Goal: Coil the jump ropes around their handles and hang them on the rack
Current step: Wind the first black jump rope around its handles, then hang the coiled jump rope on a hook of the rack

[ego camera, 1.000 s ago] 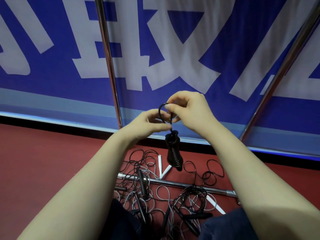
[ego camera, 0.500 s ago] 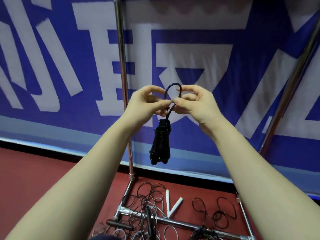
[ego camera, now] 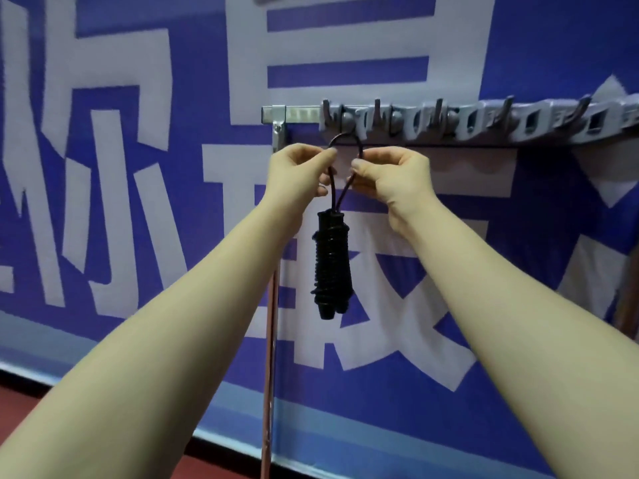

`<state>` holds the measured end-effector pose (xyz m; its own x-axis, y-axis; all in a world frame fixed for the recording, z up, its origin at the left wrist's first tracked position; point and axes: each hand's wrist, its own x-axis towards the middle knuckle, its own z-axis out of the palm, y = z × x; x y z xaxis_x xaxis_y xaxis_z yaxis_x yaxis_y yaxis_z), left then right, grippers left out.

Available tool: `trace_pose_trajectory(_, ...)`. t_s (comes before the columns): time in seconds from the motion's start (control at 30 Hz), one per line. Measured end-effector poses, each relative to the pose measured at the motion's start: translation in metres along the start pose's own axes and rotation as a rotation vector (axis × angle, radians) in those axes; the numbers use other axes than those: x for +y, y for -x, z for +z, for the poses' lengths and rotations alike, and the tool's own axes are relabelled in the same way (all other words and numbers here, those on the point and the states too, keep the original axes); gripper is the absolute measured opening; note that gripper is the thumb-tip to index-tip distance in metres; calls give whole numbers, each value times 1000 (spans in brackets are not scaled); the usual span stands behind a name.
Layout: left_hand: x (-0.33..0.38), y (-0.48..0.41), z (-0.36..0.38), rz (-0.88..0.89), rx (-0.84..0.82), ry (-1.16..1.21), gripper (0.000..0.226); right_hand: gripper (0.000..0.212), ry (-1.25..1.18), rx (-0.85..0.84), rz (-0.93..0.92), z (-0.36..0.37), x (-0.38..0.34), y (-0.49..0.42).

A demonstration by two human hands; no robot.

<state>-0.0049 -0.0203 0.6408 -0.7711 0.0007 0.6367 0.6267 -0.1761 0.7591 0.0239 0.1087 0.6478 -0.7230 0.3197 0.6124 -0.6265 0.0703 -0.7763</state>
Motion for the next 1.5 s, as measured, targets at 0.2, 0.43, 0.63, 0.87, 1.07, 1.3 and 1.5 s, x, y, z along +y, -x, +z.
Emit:
trace_pose_trajectory(0.2,8,-67,-7,48,79,57,12,19,103,80,-146,29,-16,-53)
trace_pose_trajectory(0.43,1,-107,-7,23,108,43,11,23,448,271,-228,52,-6,-93)
trace_pose_trajectory(0.63,-28,-81,-4,-44,30,-3,11,25,506,180,-217,45,23,-71)
trace_pose_trajectory(0.87,-51,-33,-10,-164,124,-124,16,47,726,-115,24,18,34,-17)
trace_pose_trajectory(1.07,-96,57,-21,-284,-8,-374,19,49,868,-358,292,-28,68,73)
trace_pose_trajectory(1.3,-150,190,-26,-468,-296,-596,27,51,945,-632,596,-86,122,201)
trace_pose_trajectory(1.5,-191,288,-22,-551,-724,-884,34,47,955,-714,773,-128,164,290)
